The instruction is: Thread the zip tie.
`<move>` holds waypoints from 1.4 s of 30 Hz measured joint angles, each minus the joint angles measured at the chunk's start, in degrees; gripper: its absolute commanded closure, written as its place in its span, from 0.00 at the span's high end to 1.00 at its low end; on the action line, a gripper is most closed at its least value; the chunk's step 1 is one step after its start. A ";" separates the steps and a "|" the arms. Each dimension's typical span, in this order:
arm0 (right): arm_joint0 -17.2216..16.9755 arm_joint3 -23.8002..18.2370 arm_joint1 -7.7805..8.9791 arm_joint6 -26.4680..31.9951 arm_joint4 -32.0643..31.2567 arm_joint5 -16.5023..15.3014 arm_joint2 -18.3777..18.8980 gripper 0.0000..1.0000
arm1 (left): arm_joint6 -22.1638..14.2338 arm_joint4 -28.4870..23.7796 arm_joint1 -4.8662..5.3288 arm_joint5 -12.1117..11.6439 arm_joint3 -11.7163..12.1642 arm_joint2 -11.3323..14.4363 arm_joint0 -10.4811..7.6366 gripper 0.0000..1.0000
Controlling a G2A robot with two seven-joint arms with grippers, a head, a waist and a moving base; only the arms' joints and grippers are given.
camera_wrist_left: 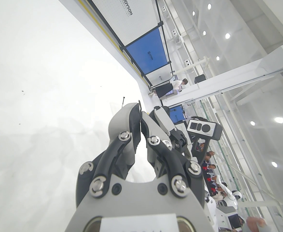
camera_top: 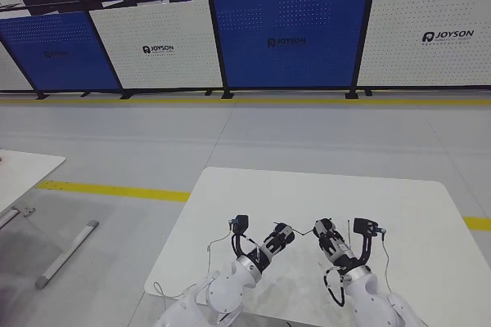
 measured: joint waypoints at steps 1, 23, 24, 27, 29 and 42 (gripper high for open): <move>0.02 0.13 -0.07 0.12 -0.18 0.31 0.00 0.00 | 0.00 0.00 0.00 0.00 0.00 0.00 0.00 0.00; -0.24 0.65 -0.57 -0.88 0.58 0.45 0.00 0.00 | 0.73 -1.14 -0.38 -1.02 0.40 0.03 -0.08 0.00; -0.24 0.74 -0.66 -1.08 0.74 0.36 -0.02 0.00 | 0.77 -1.31 -0.43 -1.23 0.48 -0.01 -0.10 0.00; -0.26 0.95 -0.93 -1.70 1.43 -0.30 -0.07 0.00 | 0.59 -1.52 -0.55 -1.76 0.62 -0.13 -0.13 0.00; -0.41 0.90 -1.13 -2.22 2.19 -0.94 -0.10 0.00 | 0.54 -1.61 -0.61 -2.09 0.59 -0.27 -0.05 0.00; -0.51 0.87 -1.94 -1.31 2.61 -0.82 -0.31 0.00 | 0.38 -1.46 -0.96 -3.18 0.63 -1.01 0.42 0.00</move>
